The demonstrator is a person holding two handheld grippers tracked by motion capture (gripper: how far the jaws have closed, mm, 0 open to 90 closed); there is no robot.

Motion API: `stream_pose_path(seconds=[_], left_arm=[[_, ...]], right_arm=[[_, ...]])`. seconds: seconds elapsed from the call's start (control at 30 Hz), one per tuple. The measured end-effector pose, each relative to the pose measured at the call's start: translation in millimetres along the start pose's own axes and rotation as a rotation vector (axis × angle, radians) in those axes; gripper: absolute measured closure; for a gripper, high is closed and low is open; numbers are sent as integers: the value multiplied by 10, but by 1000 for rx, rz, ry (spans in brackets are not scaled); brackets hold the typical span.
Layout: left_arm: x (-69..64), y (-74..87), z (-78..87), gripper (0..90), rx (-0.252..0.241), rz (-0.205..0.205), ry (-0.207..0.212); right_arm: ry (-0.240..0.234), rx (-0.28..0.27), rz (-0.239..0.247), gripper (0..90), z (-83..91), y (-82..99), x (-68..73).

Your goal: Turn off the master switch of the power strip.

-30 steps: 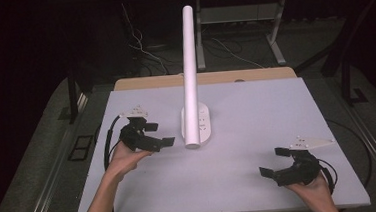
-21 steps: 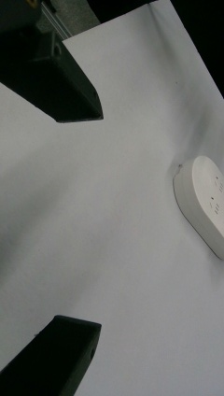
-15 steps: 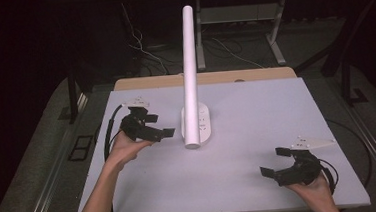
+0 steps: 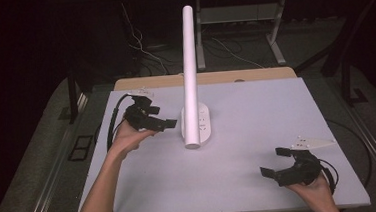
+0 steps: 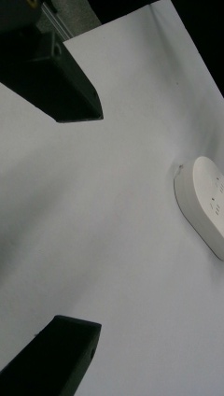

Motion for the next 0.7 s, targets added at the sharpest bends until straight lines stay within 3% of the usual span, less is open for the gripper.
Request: stream_pose_path(seconds=[0.7], left_arm=[[236, -136, -120, 53, -9, 48, -31]], right_arm=[[3, 0, 0, 0, 11, 7, -18]])
Point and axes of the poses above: each handheld gripper's, and its own axes: z roughly backward along the jaws, y roughly out of its underside, x roughly to its left, the point moved 3 cm from there along -z, roughly forward along the jaws, and after that the axes turned 3 degrees about y, right-handed, at the moved point
